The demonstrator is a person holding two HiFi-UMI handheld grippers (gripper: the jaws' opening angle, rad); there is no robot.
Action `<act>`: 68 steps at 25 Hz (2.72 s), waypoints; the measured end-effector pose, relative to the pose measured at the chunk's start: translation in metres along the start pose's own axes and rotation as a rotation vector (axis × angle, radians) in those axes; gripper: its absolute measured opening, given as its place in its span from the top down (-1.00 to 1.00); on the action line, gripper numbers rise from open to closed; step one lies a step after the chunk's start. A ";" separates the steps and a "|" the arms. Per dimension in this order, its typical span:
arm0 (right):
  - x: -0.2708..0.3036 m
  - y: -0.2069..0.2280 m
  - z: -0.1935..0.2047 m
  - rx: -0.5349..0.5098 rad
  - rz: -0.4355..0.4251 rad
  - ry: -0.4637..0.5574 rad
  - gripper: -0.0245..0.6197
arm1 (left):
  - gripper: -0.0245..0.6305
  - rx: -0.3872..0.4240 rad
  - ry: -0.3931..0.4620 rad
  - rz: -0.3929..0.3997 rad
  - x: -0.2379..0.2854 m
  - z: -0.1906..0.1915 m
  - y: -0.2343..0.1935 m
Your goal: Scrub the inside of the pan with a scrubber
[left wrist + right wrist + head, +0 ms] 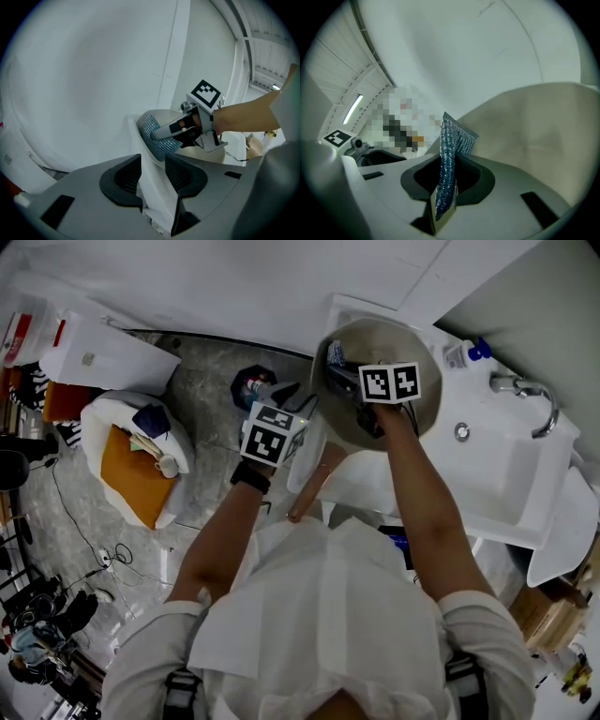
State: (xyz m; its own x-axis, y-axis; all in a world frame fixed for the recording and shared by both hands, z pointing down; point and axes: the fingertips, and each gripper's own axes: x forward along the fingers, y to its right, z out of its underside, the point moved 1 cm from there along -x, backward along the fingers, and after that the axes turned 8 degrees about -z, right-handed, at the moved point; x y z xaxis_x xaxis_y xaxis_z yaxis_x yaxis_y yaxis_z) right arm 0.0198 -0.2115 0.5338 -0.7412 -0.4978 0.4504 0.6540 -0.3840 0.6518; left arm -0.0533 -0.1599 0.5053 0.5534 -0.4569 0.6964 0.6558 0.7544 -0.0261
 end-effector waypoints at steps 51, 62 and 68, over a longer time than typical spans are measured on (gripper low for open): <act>-0.041 -0.075 0.078 -0.102 -0.284 -0.399 0.74 | 0.08 0.213 -0.488 0.217 -0.014 0.054 0.087; 0.000 -0.015 0.013 -0.059 -0.033 -0.101 0.74 | 0.08 0.210 -0.479 0.241 -0.014 0.051 0.093; -0.008 -0.047 0.045 -0.034 -0.217 -0.294 0.74 | 0.08 0.196 -0.507 0.225 -0.016 0.056 0.090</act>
State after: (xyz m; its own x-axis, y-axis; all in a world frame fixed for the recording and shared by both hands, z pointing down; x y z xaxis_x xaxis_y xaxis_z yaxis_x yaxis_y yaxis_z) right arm -0.0118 -0.1547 0.5268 -0.8719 -0.1585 0.4634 0.4776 -0.4846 0.7329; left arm -0.0319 -0.0580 0.5320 0.3216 -0.0297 0.9464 0.4171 0.9018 -0.1135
